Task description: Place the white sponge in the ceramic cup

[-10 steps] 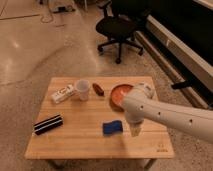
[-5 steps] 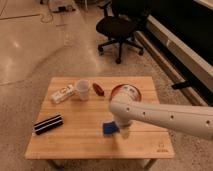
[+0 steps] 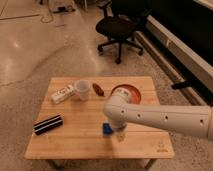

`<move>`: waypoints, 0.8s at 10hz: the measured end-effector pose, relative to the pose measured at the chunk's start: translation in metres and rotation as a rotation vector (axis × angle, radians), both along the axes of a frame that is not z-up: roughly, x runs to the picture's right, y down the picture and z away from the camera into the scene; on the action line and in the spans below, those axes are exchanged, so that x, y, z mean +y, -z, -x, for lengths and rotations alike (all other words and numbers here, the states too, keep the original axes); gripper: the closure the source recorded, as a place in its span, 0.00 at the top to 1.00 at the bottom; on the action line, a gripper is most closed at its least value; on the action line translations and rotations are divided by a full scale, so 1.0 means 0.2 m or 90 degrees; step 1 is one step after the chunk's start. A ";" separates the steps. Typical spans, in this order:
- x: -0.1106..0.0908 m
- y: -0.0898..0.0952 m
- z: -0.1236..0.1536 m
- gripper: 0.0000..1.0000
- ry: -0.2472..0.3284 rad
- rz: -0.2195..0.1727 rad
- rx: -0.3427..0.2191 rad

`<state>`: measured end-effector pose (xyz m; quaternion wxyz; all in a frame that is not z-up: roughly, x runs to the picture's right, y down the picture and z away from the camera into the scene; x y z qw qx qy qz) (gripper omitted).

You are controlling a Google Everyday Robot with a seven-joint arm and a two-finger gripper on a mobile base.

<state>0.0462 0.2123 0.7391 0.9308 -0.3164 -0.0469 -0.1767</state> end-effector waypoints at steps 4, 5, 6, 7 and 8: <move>0.06 -0.01 0.20 0.65 0.028 0.004 -0.026; 0.07 -0.03 0.26 0.65 0.043 0.007 -0.035; 0.09 -0.05 0.30 0.65 0.057 0.009 -0.043; 0.11 -0.06 0.31 0.65 0.062 0.007 -0.043; 0.09 -0.07 0.32 0.65 0.062 0.002 -0.039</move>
